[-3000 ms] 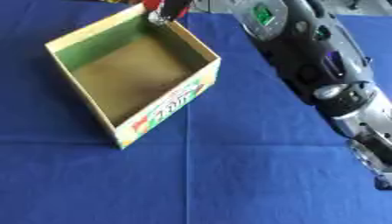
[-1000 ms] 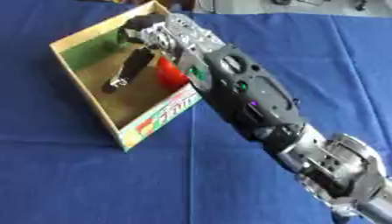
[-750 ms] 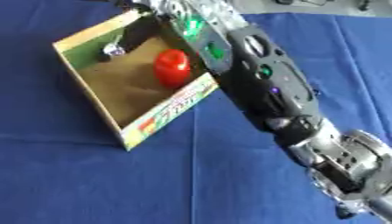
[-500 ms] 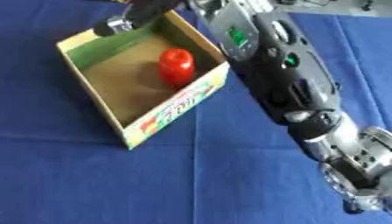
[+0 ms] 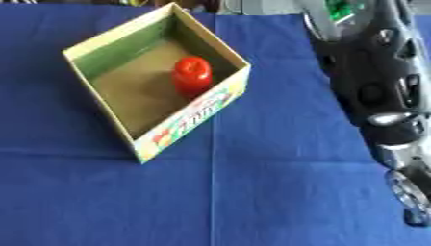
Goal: Pick up objects on the table and place them in the box.
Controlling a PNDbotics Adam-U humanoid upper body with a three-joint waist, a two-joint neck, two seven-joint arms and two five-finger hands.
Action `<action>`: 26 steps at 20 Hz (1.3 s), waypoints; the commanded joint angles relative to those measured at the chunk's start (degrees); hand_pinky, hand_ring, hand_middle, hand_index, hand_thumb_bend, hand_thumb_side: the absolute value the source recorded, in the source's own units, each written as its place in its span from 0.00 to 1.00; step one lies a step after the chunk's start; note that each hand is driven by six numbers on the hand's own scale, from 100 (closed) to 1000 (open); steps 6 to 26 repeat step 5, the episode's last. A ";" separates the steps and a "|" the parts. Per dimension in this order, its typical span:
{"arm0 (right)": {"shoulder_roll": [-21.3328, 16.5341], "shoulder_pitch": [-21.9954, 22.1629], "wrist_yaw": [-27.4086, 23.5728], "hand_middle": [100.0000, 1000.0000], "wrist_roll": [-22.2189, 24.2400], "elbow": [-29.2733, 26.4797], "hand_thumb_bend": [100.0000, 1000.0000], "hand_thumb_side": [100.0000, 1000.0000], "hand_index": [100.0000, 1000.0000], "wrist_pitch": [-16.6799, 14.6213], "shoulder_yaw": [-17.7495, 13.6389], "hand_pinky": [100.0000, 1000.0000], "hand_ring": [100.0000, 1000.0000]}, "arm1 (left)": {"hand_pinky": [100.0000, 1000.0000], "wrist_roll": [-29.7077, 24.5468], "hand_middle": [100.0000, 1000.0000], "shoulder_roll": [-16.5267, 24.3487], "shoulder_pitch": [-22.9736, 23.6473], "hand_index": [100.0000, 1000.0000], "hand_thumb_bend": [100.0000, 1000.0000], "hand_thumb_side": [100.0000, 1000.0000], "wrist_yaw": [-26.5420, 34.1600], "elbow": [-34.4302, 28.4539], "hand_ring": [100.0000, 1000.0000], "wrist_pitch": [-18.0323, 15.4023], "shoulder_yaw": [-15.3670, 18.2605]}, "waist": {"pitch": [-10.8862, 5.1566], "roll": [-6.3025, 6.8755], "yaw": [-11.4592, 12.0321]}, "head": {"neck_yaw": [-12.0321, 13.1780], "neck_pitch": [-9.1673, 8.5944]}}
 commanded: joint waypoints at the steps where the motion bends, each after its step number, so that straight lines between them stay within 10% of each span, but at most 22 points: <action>1: -5.15 2.11 -4.80 0.82 -5.08 -7.55 0.23 0.86 0.91 2.50 -3.14 0.64 0.73 | 0.56 0.45 0.75 0.57 -0.01 0.73 0.00 1.00 -0.46 -1.06 0.82 0.00 0.76 | -1.72 0.59 -0.50 | 0.95 0.81; 3: -7.36 5.81 -8.57 0.80 -10.08 -12.08 0.00 0.86 0.88 4.33 -5.02 0.62 0.71 | 0.56 0.66 0.75 0.56 0.11 0.73 0.00 1.00 -0.62 -1.06 0.82 0.01 0.93 | -1.92 1.05 -1.15 | 1.53 1.16; 5: -9.28 9.97 -13.13 0.80 -16.29 -16.20 0.00 0.87 0.88 6.13 -6.82 0.63 0.71 | 0.56 0.88 0.75 0.59 0.20 0.73 0.00 1.00 -0.79 -1.06 0.82 0.00 1.09 | -2.10 1.43 -1.72 | 2.05 1.57; 26: -9.28 9.97 -13.13 0.80 -16.29 -16.20 0.00 0.87 0.88 6.13 -6.82 0.63 0.71 | 0.56 0.88 0.75 0.59 0.20 0.73 0.00 1.00 -0.79 -1.06 0.82 0.00 1.09 | -2.10 1.43 -1.72 | 2.05 1.57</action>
